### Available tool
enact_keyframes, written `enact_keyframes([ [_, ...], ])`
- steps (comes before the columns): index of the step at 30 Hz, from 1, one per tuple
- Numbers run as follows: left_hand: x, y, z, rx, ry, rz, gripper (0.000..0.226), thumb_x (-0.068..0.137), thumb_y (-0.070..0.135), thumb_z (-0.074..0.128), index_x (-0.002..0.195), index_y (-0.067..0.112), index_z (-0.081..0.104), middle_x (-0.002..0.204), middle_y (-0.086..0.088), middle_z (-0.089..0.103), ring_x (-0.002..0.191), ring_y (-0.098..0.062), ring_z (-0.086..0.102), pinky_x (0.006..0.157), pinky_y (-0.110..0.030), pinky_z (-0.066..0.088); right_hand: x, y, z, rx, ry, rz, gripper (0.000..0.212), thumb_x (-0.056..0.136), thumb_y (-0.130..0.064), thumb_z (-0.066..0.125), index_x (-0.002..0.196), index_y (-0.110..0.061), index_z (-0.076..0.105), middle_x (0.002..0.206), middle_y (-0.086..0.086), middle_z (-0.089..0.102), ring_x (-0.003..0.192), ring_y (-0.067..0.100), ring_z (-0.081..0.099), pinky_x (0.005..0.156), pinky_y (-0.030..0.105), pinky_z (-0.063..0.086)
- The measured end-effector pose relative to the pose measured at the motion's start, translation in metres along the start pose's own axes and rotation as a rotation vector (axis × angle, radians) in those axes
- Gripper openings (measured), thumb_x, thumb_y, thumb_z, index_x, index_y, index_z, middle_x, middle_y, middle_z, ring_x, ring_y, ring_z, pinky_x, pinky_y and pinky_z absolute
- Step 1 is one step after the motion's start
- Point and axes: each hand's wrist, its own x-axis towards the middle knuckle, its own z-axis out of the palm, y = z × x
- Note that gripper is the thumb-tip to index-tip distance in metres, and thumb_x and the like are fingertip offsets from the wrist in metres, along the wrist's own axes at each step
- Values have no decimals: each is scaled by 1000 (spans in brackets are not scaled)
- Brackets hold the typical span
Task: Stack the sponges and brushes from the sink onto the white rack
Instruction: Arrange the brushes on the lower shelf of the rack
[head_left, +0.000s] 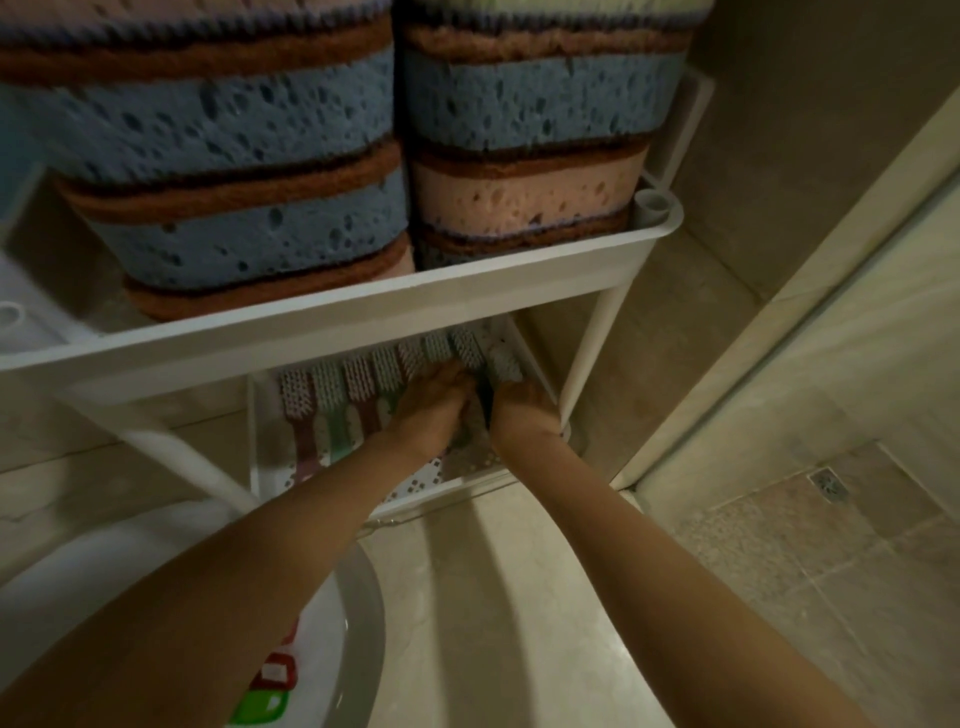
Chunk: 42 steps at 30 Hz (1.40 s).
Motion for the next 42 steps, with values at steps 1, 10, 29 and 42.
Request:
enact_keyframes([
  [1, -2, -1, -1, 13, -3, 39, 26, 95, 9, 41, 115, 8, 57, 126, -12, 52, 119, -26, 46, 96, -33, 36, 1, -1, 1, -19, 5, -1, 33, 99, -16, 40, 127, -2, 50, 134, 16, 51, 124, 31, 51, 96, 39, 46],
  [10, -16, -31, -1, 118, -62, 173, 41, 88, 19, 59, 128, 10, 55, 143, -8, 38, 134, -25, 33, 111, -36, 32, 18, -5, 11, -77, 57, -50, 34, 98, -6, 36, 130, -2, 47, 139, 17, 43, 132, 30, 37, 103, 37, 39],
  [29, -11, -19, -2, 35, -219, 160, 46, 87, 14, 61, 131, 7, 49, 146, -8, 34, 135, -24, 33, 110, -23, 25, 24, 1, 26, -12, 71, -3, 44, 97, -12, 44, 139, -1, 35, 143, 22, 32, 129, 34, 42, 105, 40, 40],
  [42, -18, -20, -2, 199, -281, 339, 49, 101, 21, 36, 148, 16, 22, 158, -5, 15, 145, -22, 18, 118, -32, 19, 28, 2, 27, -97, 51, -5, 39, 98, -7, 36, 135, 2, 36, 139, 22, 38, 127, 31, 44, 105, 36, 38],
])
